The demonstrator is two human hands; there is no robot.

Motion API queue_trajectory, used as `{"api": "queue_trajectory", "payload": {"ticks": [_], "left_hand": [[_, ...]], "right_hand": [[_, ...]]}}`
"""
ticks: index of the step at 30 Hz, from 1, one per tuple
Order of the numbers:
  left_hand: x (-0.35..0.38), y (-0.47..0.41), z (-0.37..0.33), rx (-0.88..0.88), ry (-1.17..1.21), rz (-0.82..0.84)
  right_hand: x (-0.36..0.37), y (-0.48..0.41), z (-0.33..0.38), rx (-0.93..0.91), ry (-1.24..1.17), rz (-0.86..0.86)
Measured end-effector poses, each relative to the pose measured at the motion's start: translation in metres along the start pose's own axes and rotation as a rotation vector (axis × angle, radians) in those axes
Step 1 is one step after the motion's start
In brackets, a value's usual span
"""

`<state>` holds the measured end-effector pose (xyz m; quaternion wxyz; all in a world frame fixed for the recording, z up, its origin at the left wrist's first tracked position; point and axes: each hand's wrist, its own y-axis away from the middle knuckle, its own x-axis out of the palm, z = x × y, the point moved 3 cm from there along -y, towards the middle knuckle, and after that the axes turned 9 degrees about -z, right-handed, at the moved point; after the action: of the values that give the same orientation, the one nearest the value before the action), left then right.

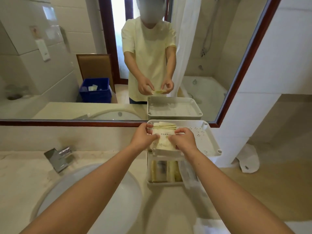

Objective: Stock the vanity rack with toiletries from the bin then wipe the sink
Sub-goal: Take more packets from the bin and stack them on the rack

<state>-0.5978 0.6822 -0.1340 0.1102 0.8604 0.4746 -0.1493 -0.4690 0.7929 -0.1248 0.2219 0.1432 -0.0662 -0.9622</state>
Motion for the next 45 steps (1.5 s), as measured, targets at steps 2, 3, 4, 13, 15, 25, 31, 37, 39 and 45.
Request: {"api": "queue_trajectory", "payload": {"ticks": [2,3,4,13,15,25,31,37,39,45], "left_hand": [[0.005,-0.017,0.001,-0.007,-0.053,-0.019],[0.008,-0.024,0.001,-0.001,-0.091,-0.024],[0.01,-0.03,0.001,0.005,-0.141,-0.025],[0.02,-0.041,0.011,0.153,-0.714,-0.011],[0.022,-0.041,0.008,0.236,-0.815,-0.031],[0.028,-0.027,0.009,0.411,-1.09,0.032],[0.03,-0.021,0.009,0.425,-1.119,0.041],[0.027,-0.018,0.009,0.452,-1.096,0.025],[0.026,-0.017,0.01,0.446,-1.069,0.027],[0.011,-0.008,0.009,0.446,-0.838,-0.025]], "right_hand": [[0.007,-0.016,0.001,0.001,0.022,0.022],[0.01,-0.024,0.001,0.005,0.03,0.029],[0.012,-0.031,0.0,0.015,0.035,0.037],[0.025,-0.055,-0.017,0.079,0.207,0.136],[0.026,-0.057,-0.019,0.061,0.267,0.124],[0.023,-0.052,-0.029,0.02,0.479,0.163],[0.023,-0.046,-0.031,-0.09,0.67,0.166],[0.023,-0.041,-0.031,-0.19,0.813,0.119],[0.022,-0.041,-0.03,-0.182,0.789,0.117],[0.011,-0.032,-0.025,-0.217,0.579,0.031]]}}
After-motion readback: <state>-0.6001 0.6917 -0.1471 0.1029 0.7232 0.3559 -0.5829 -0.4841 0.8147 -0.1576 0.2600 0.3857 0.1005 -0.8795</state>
